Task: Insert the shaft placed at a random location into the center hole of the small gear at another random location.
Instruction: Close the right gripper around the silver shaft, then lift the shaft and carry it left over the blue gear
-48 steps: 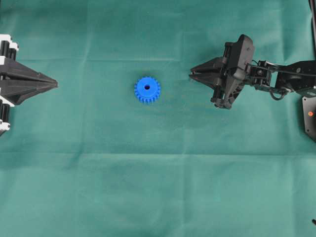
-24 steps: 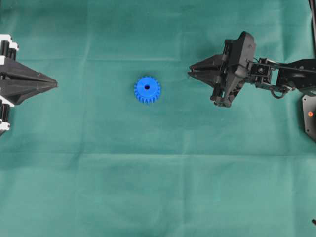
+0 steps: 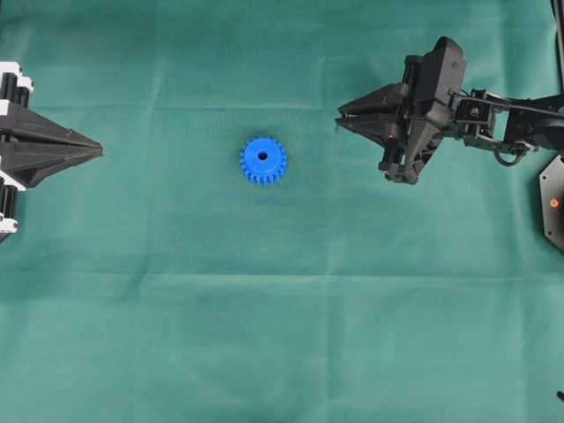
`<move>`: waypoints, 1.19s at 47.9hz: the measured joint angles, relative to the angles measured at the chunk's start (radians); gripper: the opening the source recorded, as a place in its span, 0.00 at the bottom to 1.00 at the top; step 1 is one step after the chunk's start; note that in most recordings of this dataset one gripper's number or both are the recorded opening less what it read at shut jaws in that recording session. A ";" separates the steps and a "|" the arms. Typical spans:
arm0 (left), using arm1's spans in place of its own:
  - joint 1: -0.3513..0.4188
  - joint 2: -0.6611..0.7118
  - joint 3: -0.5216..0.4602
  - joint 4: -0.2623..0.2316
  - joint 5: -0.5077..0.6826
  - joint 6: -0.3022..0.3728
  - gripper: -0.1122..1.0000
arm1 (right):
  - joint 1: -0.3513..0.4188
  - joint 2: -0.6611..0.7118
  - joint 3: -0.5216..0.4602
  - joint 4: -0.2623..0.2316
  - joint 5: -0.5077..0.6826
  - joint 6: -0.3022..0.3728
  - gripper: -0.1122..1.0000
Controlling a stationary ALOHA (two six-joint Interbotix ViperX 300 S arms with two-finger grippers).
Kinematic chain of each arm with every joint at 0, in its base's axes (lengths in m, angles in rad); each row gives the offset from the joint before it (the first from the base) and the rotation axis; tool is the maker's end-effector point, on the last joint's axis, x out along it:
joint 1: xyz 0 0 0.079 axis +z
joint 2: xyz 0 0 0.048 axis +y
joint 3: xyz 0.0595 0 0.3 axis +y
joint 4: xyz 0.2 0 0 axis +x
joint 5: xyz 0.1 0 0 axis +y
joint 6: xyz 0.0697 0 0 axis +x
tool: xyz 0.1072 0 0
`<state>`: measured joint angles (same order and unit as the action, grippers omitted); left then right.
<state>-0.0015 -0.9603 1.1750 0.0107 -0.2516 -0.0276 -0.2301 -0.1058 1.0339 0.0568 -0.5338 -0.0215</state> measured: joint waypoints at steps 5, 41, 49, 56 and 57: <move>-0.002 0.000 0.000 0.000 0.002 0.000 0.10 | 0.002 0.000 -0.002 -0.002 0.002 0.002 0.22; -0.002 0.000 0.000 0.000 0.000 -0.008 0.10 | 0.084 0.121 -0.202 -0.002 0.069 0.002 0.22; -0.002 0.000 0.000 0.002 0.002 -0.011 0.10 | 0.103 0.160 -0.268 -0.002 0.087 0.002 0.22; -0.002 0.000 0.000 0.000 0.002 -0.011 0.10 | 0.107 0.186 -0.313 -0.002 0.106 0.002 0.22; -0.002 0.000 0.000 0.002 0.002 -0.011 0.10 | 0.107 0.189 -0.321 0.000 0.107 0.002 0.22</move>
<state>-0.0031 -0.9603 1.1750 0.0123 -0.2500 -0.0383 -0.1227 0.0828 0.7133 0.0568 -0.4264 -0.0199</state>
